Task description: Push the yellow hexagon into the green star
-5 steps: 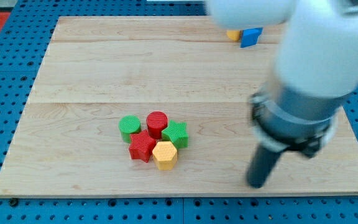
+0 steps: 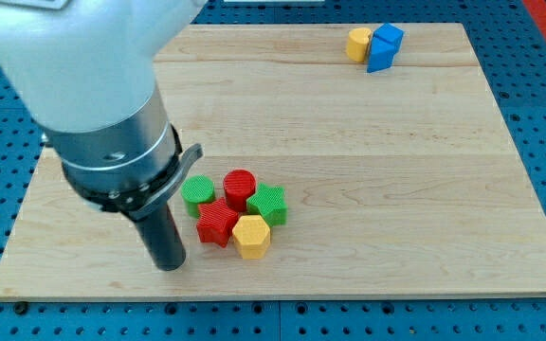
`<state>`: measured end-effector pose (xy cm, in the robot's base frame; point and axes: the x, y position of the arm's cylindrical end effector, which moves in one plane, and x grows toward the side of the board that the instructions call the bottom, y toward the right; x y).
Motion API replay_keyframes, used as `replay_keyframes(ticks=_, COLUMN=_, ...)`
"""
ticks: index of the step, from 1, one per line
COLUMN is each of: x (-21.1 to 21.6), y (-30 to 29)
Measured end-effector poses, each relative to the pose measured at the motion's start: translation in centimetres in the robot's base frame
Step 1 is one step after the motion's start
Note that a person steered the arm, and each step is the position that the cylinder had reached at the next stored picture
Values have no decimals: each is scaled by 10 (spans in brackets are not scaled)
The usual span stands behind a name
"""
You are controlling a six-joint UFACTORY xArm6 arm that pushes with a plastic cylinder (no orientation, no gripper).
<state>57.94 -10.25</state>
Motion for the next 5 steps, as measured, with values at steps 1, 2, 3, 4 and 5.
replay_keyframes(ticks=1, x=0, y=63)
replay_keyframes(ticks=2, x=-1, y=88)
replay_keyframes(ticks=3, x=-4, y=93)
replay_keyframes(ticks=4, x=-10, y=94)
replay_keyframes(ticks=5, x=-11, y=96)
